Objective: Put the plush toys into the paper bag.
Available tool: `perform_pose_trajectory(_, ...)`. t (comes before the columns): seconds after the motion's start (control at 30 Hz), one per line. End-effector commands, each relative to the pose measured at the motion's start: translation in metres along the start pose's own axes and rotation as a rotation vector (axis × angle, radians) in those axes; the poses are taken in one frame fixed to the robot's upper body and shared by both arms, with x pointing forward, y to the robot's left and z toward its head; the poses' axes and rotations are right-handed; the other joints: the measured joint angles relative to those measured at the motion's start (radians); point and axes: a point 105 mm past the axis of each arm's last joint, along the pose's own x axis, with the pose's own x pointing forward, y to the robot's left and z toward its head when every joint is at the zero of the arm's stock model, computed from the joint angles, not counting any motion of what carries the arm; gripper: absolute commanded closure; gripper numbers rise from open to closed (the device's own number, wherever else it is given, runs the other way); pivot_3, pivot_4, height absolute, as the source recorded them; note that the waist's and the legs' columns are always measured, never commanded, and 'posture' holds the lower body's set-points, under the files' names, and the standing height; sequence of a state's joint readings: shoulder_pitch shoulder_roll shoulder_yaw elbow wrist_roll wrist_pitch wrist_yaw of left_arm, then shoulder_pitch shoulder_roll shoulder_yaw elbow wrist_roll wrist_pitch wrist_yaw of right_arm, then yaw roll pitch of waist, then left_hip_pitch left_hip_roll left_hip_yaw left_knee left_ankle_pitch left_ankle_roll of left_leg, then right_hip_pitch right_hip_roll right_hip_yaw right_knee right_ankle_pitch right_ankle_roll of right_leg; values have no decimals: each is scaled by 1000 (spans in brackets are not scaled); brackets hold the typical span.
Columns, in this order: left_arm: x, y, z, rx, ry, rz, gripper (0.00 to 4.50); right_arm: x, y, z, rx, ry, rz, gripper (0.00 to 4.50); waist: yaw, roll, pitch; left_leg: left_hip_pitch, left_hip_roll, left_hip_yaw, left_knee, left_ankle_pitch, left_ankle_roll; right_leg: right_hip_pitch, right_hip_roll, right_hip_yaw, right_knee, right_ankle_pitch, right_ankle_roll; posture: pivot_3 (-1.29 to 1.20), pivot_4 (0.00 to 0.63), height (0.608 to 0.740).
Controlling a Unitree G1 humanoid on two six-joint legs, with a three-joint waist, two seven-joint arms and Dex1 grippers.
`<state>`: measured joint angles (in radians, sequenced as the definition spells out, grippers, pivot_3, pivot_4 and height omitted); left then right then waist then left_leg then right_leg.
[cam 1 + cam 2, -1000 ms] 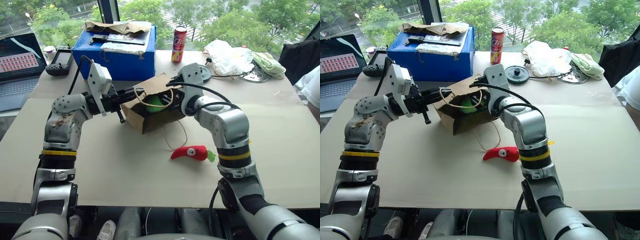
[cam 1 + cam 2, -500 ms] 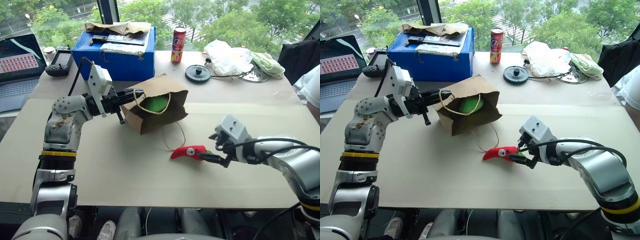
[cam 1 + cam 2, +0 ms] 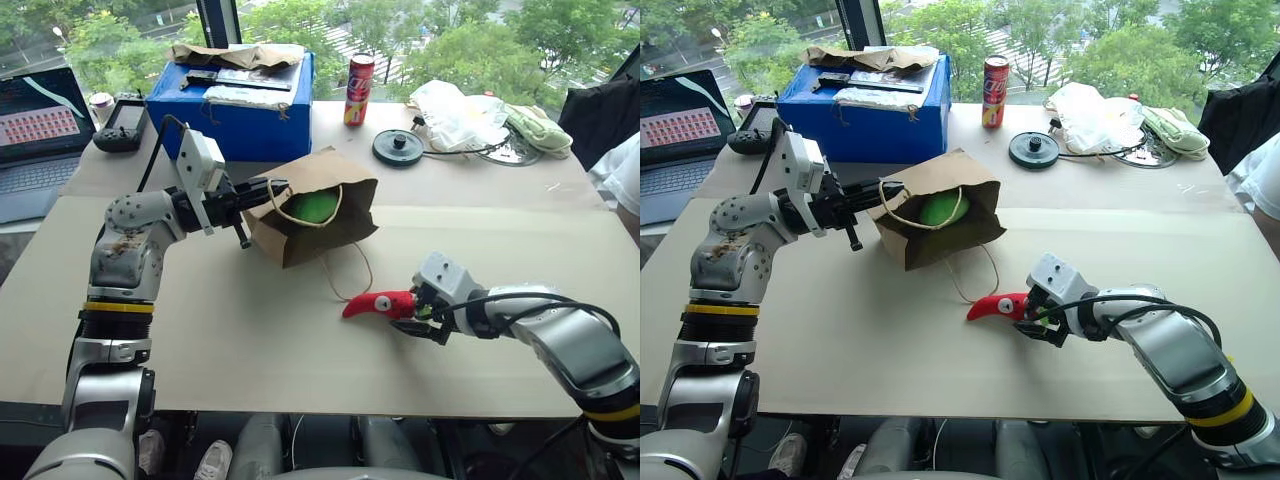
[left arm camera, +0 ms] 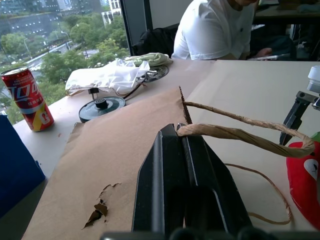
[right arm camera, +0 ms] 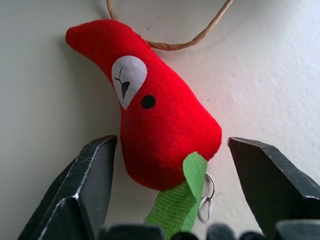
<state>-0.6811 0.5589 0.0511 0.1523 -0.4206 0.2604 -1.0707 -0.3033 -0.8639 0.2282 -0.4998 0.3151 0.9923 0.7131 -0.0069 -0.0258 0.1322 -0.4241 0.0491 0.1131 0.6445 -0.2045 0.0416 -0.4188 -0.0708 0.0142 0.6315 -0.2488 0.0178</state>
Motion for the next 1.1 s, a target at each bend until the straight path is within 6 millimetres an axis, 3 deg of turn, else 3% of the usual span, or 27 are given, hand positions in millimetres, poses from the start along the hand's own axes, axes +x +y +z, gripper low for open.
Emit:
perform_pose_trajectory(0.03, -2, 1, 13, 50, -22, 5, 4500, -2, -3, 8, -25, -26, -25, 2121, 2, 0, 0, 0, 0, 0, 0, 0, 0, 0, 0, 0, 0, 0, 0, 0, 150, 739)
perform_pose_trajectory(0.23, -2, 2, 13, 50, -21, 5, 4500, -7, 0, 21, -29, -91, -11, 4096, 4, 0, 0, 0, 0, 0, 0, 0, 0, 0, 0, 0, 0, 0, 0, 0, 150, 739)
perform_pose_trajectory(0.43, -2, 2, 12, 48, -22, 5, 4500, -30, 3, 60, -8, -273, 13, 4096, 4, 0, 0, 0, 0, 0, 0, 0, 0, 0, 0, 0, 0, 0, 0, 0, 150, 739)
perform_pose_trajectory(0.6, -1, 1, 12, 46, -22, 0, 4500, -27, -14, 83, 19, -319, -91, 4096, 4, 0, 0, 0, 0, 0, 1, 0, 0, 0, 0, 0, 1, 0, 0, 0, 150, 739)
perform_pose_trajectory(0.73, 0, 1, 12, 46, -23, -5, 4500, -8, -26, 103, 26, -325, -198, 4096, 0, 0, 0, 0, 0, 0, 0, 0, 0, -1, 1, 0, 1, 0, 0, 0, 150, 739)
perform_pose_trajectory(1.1, 2, 0, 14, 49, -26, -14, 4500, 46, -23, 152, -9, -325, -315, 4096, -5, 0, 0, -1, 0, 1, 0, 0, -1, -2, 0, -1, 2, 0, 0, 0, 150, 739)
